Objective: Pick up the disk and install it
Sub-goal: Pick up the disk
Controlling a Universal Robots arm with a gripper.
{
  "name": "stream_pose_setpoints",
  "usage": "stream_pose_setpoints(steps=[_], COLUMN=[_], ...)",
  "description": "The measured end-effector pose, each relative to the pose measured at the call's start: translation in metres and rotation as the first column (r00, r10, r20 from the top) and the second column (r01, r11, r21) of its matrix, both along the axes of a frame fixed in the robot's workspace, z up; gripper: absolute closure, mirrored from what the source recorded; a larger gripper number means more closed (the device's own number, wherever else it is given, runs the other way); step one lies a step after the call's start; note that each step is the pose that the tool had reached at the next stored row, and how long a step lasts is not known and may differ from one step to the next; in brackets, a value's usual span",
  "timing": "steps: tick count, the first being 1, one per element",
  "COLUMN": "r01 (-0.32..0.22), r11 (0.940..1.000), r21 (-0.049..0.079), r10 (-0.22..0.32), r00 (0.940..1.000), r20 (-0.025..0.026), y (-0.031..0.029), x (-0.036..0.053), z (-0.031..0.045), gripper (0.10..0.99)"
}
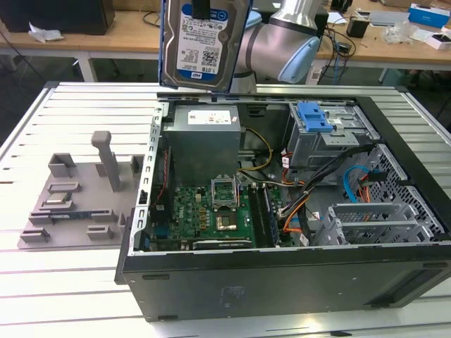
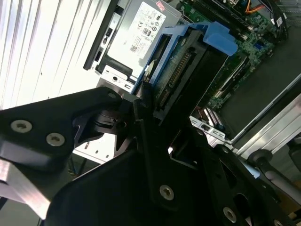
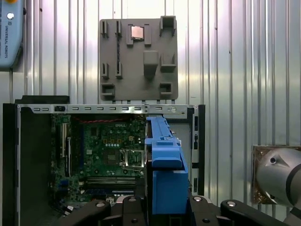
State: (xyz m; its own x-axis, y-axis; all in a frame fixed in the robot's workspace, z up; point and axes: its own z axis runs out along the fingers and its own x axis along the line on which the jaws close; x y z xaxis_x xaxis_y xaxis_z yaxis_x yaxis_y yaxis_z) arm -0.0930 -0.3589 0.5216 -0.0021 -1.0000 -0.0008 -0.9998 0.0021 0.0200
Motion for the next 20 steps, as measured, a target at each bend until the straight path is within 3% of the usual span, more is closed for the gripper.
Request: stream_pose_setpoints(steps=[20], r01=[0.0], r11=[1.0], r21=[0.0], r10=[0.0], r00=[1.0], r20=[0.0], y=[-0.0278], x=[0.0], z=[-0.0013], gripper=[0.722])
